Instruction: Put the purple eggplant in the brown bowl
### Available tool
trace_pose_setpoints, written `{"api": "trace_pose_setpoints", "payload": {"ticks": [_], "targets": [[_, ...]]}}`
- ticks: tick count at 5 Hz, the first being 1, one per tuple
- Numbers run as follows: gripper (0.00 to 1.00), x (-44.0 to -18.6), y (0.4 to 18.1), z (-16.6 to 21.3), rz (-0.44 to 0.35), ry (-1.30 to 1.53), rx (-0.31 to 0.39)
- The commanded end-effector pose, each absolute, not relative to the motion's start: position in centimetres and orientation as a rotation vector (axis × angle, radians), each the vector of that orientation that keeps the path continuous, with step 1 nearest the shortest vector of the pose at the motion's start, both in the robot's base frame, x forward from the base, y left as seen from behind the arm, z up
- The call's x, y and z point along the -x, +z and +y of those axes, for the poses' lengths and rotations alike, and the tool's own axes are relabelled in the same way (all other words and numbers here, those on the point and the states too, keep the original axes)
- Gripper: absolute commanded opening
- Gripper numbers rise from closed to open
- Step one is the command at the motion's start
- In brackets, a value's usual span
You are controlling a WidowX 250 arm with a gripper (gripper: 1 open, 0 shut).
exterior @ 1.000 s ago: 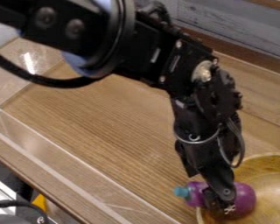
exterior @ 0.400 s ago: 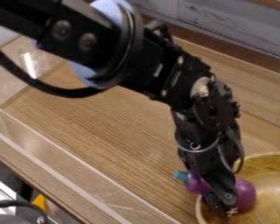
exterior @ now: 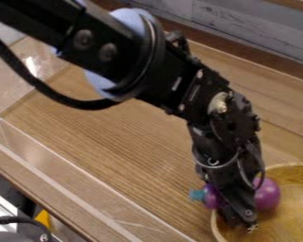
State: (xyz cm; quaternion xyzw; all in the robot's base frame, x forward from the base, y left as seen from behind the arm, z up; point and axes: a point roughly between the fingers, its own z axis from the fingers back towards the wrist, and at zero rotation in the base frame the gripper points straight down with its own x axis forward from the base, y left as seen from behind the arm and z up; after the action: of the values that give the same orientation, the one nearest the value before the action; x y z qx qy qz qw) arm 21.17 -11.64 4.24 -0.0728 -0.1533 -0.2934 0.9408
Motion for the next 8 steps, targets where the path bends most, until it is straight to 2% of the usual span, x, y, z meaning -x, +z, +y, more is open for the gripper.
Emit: {"api": "trace_pose_setpoints", "payload": {"ticks": [1,8], "targets": [[0.0,-21.87,4.59,-11.92,-0.353,-0.597,0.146],[0.0,-22.26,4.58,-12.22,-0.39,-0.605,0.183]]}}
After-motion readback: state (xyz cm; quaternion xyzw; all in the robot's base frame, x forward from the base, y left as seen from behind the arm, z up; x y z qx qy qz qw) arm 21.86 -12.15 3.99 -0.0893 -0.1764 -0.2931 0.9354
